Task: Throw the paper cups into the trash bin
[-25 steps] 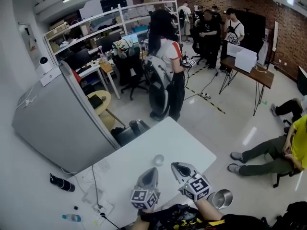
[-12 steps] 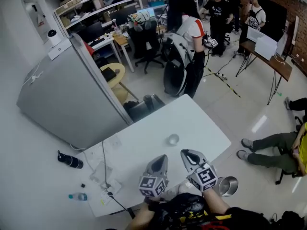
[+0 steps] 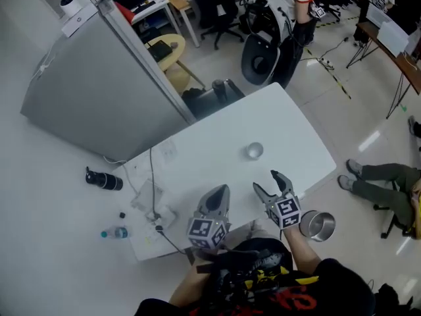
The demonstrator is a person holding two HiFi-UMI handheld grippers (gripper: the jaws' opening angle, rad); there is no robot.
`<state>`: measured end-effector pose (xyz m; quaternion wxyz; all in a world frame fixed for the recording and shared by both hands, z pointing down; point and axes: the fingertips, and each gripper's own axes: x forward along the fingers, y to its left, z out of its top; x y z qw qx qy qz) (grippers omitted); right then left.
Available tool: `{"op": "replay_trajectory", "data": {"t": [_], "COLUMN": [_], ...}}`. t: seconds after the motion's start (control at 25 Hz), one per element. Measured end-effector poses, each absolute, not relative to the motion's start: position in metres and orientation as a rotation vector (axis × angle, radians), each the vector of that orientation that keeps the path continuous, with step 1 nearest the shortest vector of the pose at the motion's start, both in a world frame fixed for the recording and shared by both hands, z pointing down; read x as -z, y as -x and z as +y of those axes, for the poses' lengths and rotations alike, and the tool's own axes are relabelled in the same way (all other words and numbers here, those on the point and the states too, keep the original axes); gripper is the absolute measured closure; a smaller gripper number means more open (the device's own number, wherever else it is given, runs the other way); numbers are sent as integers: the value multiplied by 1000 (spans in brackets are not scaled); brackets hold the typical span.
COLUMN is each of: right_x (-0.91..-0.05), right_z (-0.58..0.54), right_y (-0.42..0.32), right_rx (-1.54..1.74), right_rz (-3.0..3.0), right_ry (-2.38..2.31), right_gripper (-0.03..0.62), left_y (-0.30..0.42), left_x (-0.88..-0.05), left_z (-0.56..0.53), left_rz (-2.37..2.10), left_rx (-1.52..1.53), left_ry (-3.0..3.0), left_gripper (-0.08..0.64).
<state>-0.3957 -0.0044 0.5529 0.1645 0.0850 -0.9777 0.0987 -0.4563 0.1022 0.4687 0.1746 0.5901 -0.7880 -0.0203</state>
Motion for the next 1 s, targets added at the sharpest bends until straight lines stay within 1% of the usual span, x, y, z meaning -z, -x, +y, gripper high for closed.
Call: {"op": "replay_trajectory", "data": {"t": [0.04,0.08,0.2,0.24,0.28,0.56,0.72,0.76,0.8,0.84,1.0], "right_x": [-572,-591,-643,-658,-671,-739,-761,-761,-761,-760,-726], "right_z": [-9,-13,-24,-28,-35,-83,-95,-98,-101,-102,-91], "right_y": [397,399,412,417,423,471,493,498,503,509,531], "right_rx": [-282,-280,-255,-240,-227,-152,-132,-119,-108,-102,-24], "right_rz": [-2752,-2719,-2625,-2596,-2571,-2432,-2378,-2372,-2369,-2369,-2432], "right_ry": [-252,-260,-267,-267,-271,-337,-325,-328,-326,-315,-243], "right_gripper": [268,225,222,177,169,169,169,190,256,293,302], "left_y": [458,461,474,478,480,489,481,481,482,484,497], "left_x": [-468,-466,-468,-470,-473,-484,-493,-493,-493,-492,-478], "left_z": [107,114,138,146,153,177,177,177,176,174,160], "left_rz": [-2247,-2265,-2311,-2322,-2332,-2364,-2326,-2323,-2323,-2326,-2360], "left_rx": [52,52,66,66,62,34,-2,-5,-7,-8,23], "left_ry": [-1659,-1641,-1557,-1528,-1501,-1400,-1407,-1407,-1409,-1412,-1447], "left_gripper": [557,557,557,557,557,557,557,557,557,557,557]}}
